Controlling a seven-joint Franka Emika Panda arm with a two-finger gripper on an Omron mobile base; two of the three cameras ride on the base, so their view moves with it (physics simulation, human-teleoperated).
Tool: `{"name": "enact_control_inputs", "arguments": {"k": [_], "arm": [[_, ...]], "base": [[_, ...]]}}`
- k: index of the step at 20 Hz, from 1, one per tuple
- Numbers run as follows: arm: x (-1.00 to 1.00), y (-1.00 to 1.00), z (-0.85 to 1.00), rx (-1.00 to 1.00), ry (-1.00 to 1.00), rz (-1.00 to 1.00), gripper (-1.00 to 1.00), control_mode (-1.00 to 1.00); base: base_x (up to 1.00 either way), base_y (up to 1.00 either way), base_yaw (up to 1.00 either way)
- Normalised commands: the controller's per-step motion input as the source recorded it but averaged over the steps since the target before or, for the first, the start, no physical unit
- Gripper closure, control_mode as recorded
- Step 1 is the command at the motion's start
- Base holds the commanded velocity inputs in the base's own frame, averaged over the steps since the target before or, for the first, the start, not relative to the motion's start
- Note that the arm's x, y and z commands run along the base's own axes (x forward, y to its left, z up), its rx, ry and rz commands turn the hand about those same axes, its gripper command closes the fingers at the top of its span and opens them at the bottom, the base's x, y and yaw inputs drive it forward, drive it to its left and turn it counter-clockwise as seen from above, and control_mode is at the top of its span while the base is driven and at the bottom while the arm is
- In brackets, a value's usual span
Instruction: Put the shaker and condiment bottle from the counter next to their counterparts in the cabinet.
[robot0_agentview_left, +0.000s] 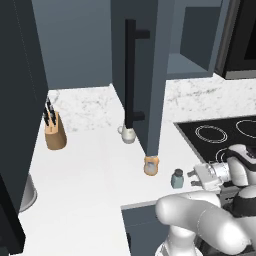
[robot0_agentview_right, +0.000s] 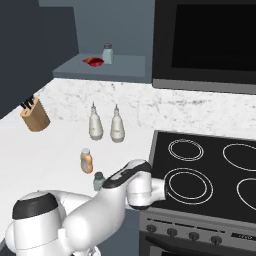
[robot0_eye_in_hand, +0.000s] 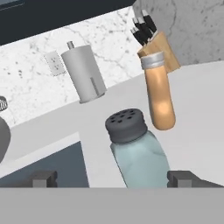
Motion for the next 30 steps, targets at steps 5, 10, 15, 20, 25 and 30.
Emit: {"name": "enact_control_inputs", "arguments": {"k": [5,10,15,20,25,30], "arm": [[0.08,0.02,-0.06,0.03,-0.01,0.01,-1.0,-1.0],[0.21,0.17,-0.14,0.0,0.0,0.01,-1.0,-1.0],[0.1,0.11,-0.11,0.0,0.0,0.0,-1.0,-1.0],[0.0,0.06,-0.08,0.03,0.0,0.02,-1.0,-1.0],[0.02,0.18,-0.02,0.06,0.0,0.04,-1.0,-1.0],[0.07,0.27,-0.01,0.02,0.0,0.03,1.0,-1.0]], "base": [[0.0,0.0,0.0],[0.0,0.0,0.0],[0.0,0.0,0.0],[0.0,0.0,0.0],[0.0,0.0,0.0],[0.0,0.0,0.0]]}}
